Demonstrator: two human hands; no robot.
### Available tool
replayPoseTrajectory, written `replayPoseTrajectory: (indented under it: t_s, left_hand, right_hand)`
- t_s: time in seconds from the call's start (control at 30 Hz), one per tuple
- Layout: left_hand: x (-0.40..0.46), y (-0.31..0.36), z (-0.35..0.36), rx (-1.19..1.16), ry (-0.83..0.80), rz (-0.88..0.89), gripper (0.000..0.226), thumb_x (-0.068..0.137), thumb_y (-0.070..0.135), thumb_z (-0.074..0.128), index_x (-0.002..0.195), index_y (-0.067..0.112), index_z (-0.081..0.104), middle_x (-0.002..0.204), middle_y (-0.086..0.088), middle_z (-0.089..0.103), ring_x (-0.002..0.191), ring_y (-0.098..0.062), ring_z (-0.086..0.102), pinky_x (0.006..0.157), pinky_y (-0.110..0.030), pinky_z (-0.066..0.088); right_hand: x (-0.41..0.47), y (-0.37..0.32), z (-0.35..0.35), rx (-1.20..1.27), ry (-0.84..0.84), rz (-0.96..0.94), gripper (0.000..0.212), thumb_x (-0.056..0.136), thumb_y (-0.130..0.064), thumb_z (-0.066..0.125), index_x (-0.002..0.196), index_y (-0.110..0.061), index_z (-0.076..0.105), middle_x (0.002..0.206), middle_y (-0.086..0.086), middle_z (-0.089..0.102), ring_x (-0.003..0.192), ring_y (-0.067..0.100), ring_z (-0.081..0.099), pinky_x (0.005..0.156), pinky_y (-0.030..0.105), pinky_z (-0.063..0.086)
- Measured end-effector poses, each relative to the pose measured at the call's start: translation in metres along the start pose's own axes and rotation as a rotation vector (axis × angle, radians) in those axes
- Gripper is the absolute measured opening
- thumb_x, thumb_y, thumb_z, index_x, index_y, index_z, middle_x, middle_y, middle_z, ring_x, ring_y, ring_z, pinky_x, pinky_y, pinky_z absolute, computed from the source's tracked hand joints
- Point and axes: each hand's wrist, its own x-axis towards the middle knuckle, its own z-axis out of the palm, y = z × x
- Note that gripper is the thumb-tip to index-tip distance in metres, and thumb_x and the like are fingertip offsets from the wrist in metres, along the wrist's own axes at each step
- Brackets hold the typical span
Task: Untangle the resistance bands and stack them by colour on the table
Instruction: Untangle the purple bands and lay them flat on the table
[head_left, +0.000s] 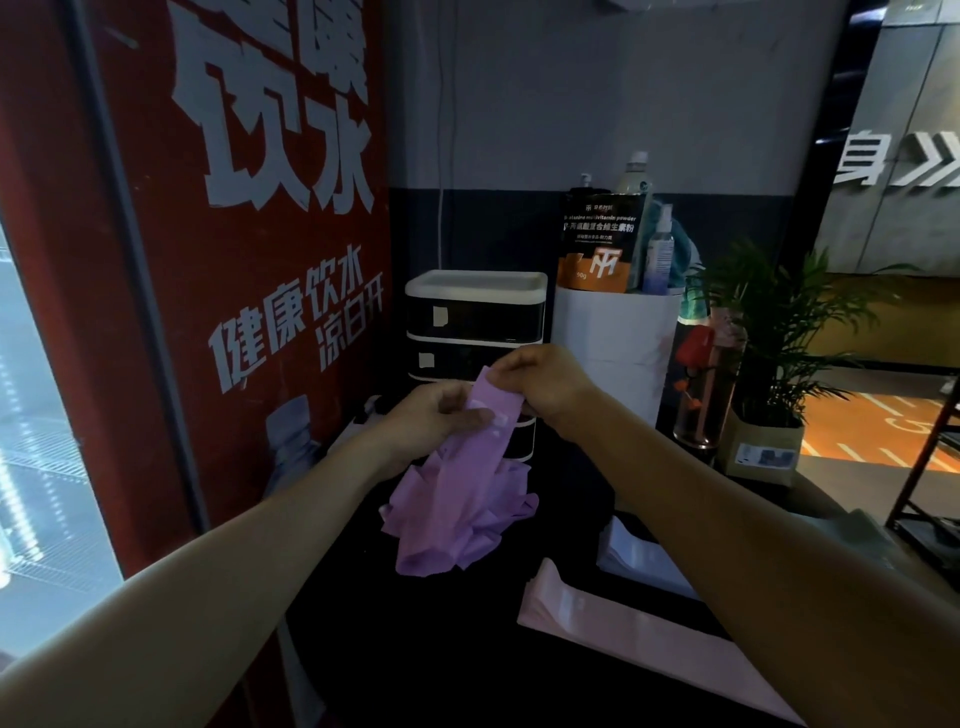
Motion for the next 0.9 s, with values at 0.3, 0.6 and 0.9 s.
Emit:
replayPoseTrajectory:
  t_s: [0.3, 0.6, 0.9]
  left_hand:
    - [-0.007, -0.008, 0.013, 0.03, -0.098, -0.053, 0.015, 0.089, 0.025, 0.061, 0.09, 0.01, 0.064, 0.082, -0.005, 0.065, 0.072, -0.012, 0.06, 0.067, -0.023, 0.046]
    - [-0.037, -0.019, -0.003, 0.462, -0.251, -0.238, 0.028, 0.076, 0.03, 0.077, 0.073, 0.005, 0.064, 0.068, -0.002, 0.056, 0.065, -0.012, 0.049, 0.057, -0.018, 0.037]
    - [-0.071, -0.033, -0.008, 0.313, -0.205, -0.522, 0.017, 0.085, 0.021, 0.068, 0.084, 0.013, 0.054, 0.079, 0.001, 0.055, 0.076, -0.014, 0.052, 0.069, -0.027, 0.045]
  right_hand:
    - [-0.008, 0.018, -0.04, -0.006, 0.317, -0.012, 0.006, 0.084, -0.009, 0.067, 0.079, -0.007, 0.067, 0.083, 0.01, 0.064, 0.082, 0.024, 0.059, 0.08, 0.042, 0.053]
    - [-0.059, 0.038, -0.093, 0.095, 0.585, 0.128, 0.027, 0.086, -0.008, 0.063, 0.062, -0.019, 0.059, 0.071, 0.002, 0.058, 0.084, 0.029, 0.06, 0.082, 0.043, 0.054]
    - [-0.127, 0.068, -0.107, 0.246, 0.696, 0.226, 0.025, 0.087, -0.007, 0.063, 0.064, -0.016, 0.057, 0.085, 0.01, 0.058, 0.092, 0.028, 0.057, 0.077, 0.04, 0.055]
